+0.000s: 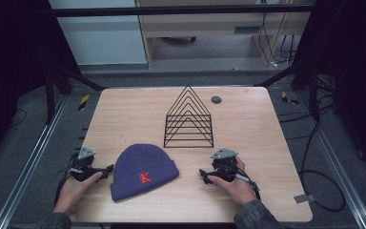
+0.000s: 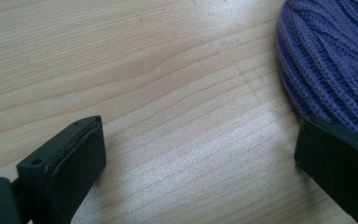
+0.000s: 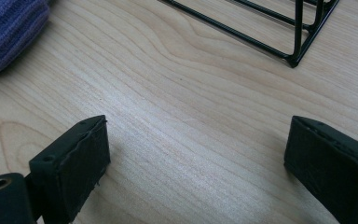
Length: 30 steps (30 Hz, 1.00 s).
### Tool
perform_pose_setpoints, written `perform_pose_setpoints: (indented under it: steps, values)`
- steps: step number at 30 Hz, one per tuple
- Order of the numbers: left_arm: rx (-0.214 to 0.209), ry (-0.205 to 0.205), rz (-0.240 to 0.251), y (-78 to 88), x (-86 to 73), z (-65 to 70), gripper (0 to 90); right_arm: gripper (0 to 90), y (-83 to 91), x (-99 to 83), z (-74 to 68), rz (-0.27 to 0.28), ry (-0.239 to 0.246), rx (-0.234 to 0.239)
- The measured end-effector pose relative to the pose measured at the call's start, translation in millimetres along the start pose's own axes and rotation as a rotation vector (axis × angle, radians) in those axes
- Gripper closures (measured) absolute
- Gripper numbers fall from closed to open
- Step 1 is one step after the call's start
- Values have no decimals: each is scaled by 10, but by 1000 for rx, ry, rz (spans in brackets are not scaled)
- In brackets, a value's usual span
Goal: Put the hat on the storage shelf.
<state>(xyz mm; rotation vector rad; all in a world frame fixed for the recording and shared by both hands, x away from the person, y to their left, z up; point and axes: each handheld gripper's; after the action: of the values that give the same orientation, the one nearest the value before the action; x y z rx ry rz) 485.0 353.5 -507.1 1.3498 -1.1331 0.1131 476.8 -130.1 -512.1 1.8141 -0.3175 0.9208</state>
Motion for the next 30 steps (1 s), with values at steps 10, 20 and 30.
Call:
perform_pose_setpoints:
  steps: [10,20,30]
  values:
    - [-38,25,9,87,38,-56,49,61,-18,13,-15,-2,-2,-6]
    - [-105,79,142,332,160,-47,46,112,25,132,-188,-52,57,19]
    - [-127,9,113,406,496,57,141,218,149,459,-525,-43,138,136]
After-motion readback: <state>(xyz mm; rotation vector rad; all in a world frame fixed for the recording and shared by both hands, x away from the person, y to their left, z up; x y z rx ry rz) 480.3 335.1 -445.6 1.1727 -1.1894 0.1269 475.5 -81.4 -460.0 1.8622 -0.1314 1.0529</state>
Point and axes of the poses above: each handheld gripper's, and its own axes: y roughly backward along the jaws, x roughly out of its top, z roughly to its right, and after that the axes turned 14 degrees about -y, right-handed
